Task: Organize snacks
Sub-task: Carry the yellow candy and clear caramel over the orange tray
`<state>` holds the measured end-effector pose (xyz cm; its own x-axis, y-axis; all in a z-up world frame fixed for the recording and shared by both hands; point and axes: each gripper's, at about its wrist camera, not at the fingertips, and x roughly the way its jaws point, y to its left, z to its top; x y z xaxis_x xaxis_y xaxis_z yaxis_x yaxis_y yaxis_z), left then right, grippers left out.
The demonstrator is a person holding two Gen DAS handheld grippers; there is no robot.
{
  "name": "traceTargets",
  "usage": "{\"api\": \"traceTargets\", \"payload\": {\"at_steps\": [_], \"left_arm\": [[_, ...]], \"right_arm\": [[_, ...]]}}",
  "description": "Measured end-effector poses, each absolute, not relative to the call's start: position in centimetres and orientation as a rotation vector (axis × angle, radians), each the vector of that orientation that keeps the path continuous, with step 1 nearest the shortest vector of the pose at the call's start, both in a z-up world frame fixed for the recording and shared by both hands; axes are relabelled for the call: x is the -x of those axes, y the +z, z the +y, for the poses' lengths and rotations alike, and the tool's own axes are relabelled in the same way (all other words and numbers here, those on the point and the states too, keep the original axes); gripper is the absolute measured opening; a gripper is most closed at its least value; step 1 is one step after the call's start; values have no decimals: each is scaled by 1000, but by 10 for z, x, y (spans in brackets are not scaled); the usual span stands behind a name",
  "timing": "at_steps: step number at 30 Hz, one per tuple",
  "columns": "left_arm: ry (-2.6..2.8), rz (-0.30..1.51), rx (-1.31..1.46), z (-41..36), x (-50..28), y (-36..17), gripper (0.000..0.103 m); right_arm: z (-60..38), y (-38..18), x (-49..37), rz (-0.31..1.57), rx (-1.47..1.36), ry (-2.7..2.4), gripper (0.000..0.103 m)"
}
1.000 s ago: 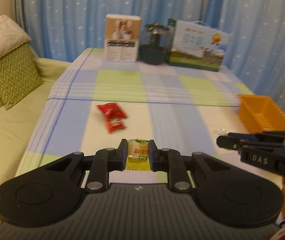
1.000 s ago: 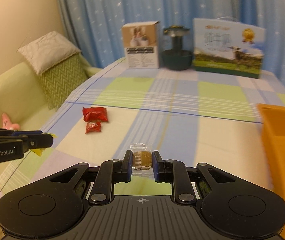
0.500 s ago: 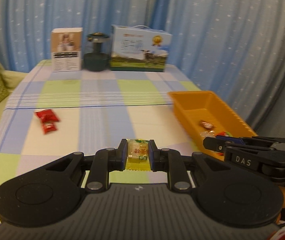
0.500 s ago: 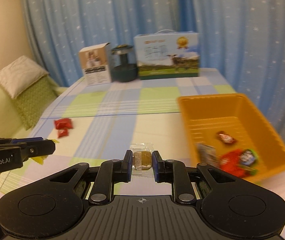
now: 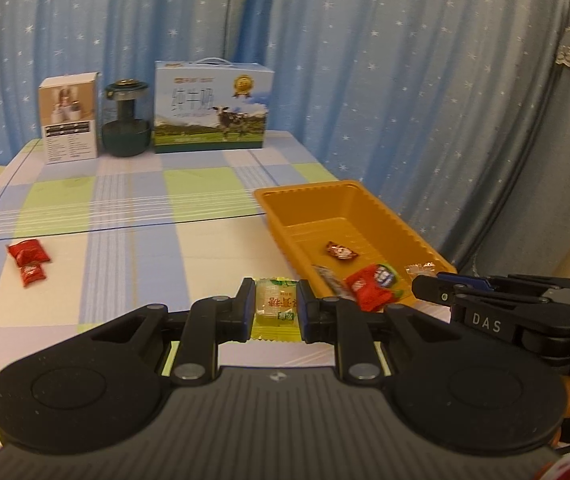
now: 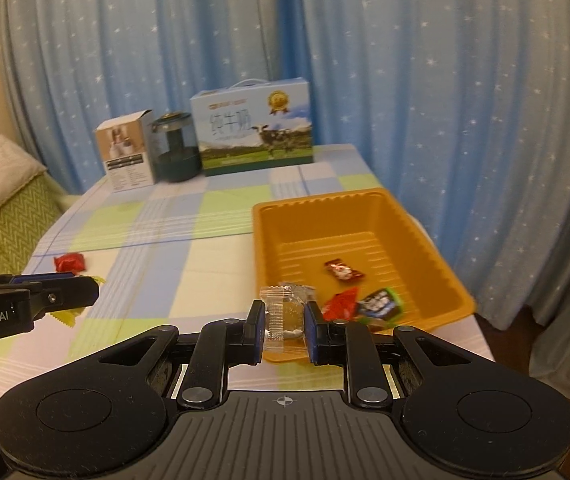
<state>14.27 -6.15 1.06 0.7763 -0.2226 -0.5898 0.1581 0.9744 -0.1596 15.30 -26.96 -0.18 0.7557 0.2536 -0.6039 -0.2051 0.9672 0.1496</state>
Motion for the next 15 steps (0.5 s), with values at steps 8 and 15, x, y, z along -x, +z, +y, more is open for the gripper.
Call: {"api": "traceTargets", "payload": {"at_steps": [8,15], "left_arm": [[-259,650,100,-90,-155,11,19],[-300,651,95,-108,-171,11,19]], "right_arm": [[-294,1,-153,664,-88,207,21],[-314,0,-161,669,-96,172,21]]}}
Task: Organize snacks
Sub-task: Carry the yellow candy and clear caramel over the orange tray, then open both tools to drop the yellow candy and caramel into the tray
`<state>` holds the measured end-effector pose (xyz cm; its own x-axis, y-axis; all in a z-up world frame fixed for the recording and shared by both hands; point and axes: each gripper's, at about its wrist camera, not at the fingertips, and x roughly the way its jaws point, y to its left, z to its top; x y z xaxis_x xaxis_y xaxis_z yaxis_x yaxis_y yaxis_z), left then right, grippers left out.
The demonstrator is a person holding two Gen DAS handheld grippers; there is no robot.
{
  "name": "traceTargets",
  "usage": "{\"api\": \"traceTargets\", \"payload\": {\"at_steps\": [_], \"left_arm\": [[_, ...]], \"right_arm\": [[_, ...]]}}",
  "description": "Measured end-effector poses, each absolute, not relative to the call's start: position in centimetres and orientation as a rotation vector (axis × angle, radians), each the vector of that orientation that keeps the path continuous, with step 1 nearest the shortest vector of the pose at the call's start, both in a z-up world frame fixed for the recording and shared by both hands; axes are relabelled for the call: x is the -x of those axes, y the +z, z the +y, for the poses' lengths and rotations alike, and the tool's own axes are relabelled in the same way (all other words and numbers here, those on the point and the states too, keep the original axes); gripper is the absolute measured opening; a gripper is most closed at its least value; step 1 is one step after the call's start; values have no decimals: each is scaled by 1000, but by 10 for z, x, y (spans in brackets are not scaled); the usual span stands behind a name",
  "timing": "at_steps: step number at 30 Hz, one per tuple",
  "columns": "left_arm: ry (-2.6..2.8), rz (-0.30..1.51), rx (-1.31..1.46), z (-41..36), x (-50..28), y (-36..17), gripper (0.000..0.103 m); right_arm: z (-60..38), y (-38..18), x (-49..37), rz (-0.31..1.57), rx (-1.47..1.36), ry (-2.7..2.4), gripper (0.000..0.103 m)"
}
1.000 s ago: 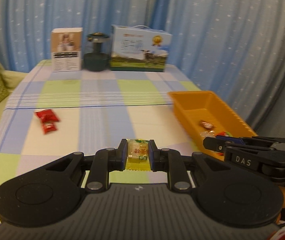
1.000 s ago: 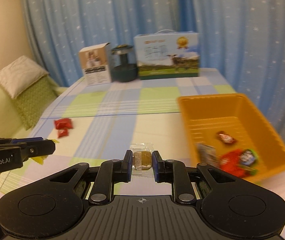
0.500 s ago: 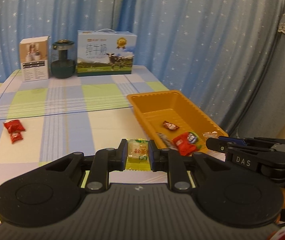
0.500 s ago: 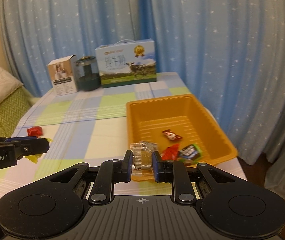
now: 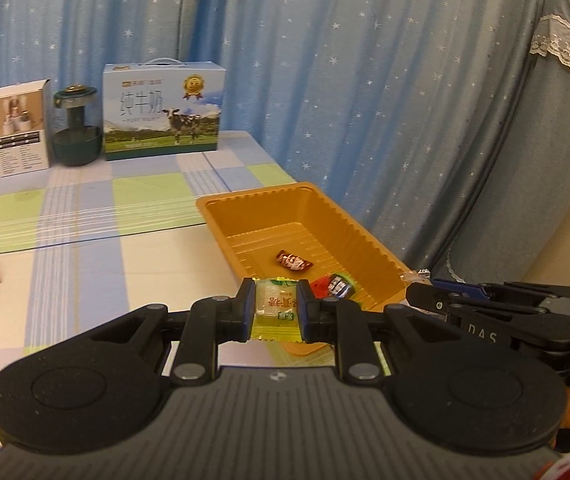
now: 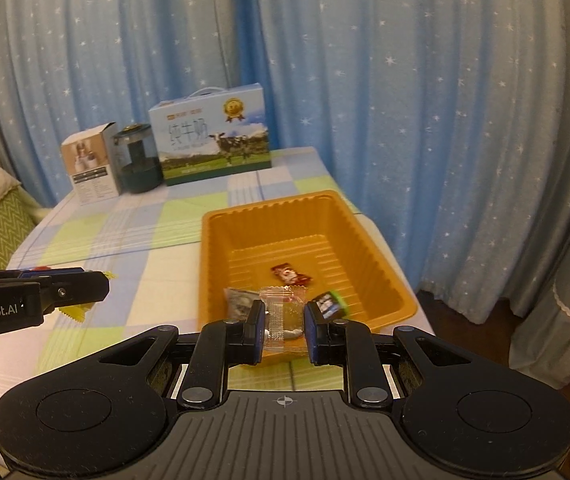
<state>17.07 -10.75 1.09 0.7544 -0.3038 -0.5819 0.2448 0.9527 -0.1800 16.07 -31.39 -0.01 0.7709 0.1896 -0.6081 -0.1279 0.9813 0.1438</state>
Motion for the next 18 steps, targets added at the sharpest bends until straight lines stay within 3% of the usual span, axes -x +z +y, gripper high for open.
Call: {"api": "traceTargets", "payload": {"at_steps": [18], "left_arm": [[-355,680,77,-137,-230,-4,19]], "right_arm": [[-332,-9,-203,679,-102,182,21]]}}
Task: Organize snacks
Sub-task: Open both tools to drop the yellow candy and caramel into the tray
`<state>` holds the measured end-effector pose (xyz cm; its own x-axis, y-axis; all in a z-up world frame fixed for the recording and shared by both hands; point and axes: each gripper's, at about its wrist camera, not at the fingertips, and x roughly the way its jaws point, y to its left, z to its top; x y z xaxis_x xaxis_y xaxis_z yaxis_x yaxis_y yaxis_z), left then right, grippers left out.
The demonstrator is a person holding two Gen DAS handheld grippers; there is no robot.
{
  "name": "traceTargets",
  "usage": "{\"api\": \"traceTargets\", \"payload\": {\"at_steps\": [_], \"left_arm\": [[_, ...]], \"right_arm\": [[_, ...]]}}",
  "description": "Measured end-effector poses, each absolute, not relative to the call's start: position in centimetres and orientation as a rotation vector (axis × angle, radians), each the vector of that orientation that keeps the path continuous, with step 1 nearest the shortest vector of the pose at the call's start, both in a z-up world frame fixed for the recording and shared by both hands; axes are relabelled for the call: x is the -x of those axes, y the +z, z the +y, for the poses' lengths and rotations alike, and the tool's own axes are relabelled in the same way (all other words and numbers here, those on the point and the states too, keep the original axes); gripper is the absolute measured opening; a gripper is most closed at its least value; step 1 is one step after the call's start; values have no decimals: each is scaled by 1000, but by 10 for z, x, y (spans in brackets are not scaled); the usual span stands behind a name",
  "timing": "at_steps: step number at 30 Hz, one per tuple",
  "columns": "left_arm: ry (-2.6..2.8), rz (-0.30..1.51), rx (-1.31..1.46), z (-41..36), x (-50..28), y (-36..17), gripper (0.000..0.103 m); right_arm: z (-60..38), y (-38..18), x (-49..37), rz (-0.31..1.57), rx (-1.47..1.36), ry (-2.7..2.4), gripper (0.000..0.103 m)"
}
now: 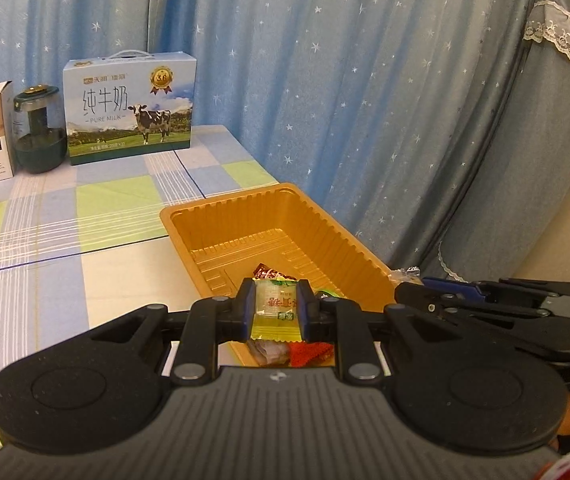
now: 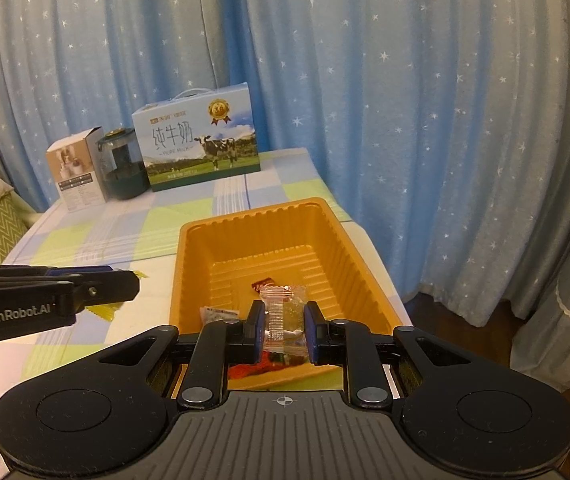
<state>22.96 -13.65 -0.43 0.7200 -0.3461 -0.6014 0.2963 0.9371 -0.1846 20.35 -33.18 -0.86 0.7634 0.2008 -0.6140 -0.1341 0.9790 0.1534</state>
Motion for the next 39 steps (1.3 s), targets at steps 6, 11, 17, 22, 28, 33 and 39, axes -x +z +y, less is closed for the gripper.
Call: {"api": "traceTargets", "payload": {"at_steps": [6,11,17,22,28,33,39], "left_arm": [[-356,690,63,-143,-257,-13,19],[-364,696,62,-149,-285,-20,19],[-374,707,55,-158,-317,-29,19],[-372,739,62,-159,-336,-42,25],[-346,743,118,-138,-336,-49,29],[-314,752,133,-119,-323,-54,30],[-287,753,164,-102,-309,-54,31]], "right_arm": [[-338,-19,-231,694,-118,188,21],[-346,-28,-260,716,-160,190,21],[-350,-37,-289,731,-170,183,21],[-350,-45,-302,745,-173,181,21],[-349,-53,-304,759,-172,180,21],[-349,-54,-306,765,-185,185,21],[-344,-48,-314,745,-220,214,21]]}}
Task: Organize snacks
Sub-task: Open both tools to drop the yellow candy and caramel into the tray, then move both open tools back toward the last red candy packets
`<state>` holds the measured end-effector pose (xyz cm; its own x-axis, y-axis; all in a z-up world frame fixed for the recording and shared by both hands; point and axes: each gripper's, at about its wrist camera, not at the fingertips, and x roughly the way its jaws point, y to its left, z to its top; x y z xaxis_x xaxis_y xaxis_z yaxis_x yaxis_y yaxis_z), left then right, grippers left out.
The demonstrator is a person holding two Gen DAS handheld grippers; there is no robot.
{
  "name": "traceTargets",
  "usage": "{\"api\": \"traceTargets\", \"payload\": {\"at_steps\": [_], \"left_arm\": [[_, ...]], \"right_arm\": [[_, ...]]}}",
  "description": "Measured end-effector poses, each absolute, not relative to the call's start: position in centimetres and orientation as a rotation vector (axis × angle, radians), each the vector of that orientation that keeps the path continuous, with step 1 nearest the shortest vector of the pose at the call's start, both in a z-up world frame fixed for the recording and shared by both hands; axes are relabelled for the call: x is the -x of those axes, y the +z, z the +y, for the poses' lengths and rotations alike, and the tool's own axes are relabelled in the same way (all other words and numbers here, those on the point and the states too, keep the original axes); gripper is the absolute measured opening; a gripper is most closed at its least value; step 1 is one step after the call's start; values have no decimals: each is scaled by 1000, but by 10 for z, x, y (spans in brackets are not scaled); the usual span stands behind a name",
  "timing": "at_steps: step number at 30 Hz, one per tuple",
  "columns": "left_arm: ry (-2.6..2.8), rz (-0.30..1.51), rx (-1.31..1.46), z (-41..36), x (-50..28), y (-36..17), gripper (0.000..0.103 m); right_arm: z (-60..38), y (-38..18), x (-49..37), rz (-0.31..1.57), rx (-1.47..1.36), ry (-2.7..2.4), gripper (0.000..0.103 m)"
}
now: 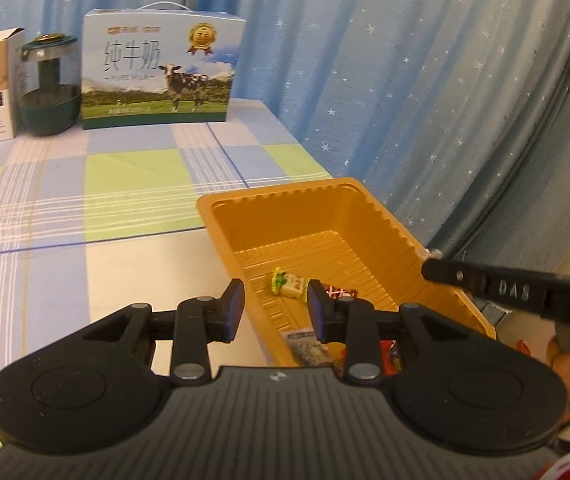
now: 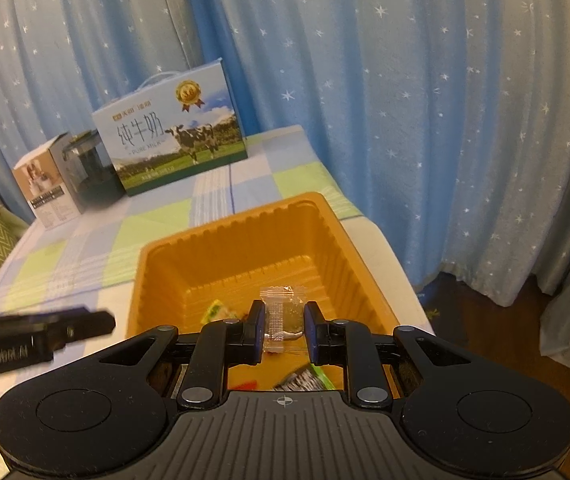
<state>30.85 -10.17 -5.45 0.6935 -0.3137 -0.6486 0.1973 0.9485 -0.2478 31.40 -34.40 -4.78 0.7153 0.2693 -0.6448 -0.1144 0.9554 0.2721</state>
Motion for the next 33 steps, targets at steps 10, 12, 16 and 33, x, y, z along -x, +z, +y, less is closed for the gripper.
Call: {"api": "traceTargets", "payload": {"at_steps": [10,12,16,33], "left_arm": [[-216,751,151,-72,-273,-47,43],[-199,746,157,-66,-262,-42,45],[-166,735,173,-53,-237,-32,48],[11,671,182,26,-131,15,60]], "right_arm": [[-355,-38,-299,713,-332,200,67],[-356,-35,-289,713,-343,196,67],[-351,-25,-266,709,-353,205,67],[-271,37,-182,634,-322,344,67]]}}
